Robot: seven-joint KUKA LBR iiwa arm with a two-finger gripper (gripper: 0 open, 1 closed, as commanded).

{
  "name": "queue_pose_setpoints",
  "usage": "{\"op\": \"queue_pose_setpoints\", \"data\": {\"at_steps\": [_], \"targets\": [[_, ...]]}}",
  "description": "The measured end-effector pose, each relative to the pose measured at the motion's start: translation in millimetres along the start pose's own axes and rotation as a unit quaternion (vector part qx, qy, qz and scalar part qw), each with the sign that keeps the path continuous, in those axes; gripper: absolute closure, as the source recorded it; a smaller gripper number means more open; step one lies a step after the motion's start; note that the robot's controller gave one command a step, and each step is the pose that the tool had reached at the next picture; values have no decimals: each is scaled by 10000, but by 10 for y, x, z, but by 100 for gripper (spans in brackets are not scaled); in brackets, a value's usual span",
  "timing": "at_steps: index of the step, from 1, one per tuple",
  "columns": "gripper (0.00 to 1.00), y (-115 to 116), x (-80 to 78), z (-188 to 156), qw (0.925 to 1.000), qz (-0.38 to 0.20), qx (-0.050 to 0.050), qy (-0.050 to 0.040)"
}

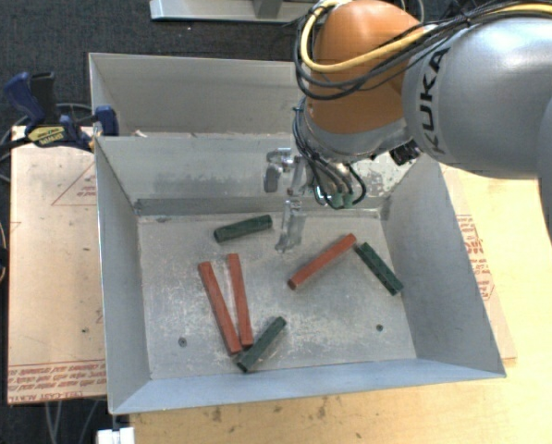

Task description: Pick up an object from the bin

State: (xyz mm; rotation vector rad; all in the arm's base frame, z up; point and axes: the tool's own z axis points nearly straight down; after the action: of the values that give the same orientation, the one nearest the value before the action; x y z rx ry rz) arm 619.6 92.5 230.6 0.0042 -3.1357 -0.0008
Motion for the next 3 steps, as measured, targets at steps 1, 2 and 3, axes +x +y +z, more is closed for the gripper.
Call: {"op": "queue_pose_setpoints", "data": {"at_steps": [1,2,3], "targets": [[0,-5,-14,-49,10000,11,-3,-38],[0,63,-206,785,9991,-413,-3,-65],[0,114,-246,1082,9990,-440,-1,-19]]}}
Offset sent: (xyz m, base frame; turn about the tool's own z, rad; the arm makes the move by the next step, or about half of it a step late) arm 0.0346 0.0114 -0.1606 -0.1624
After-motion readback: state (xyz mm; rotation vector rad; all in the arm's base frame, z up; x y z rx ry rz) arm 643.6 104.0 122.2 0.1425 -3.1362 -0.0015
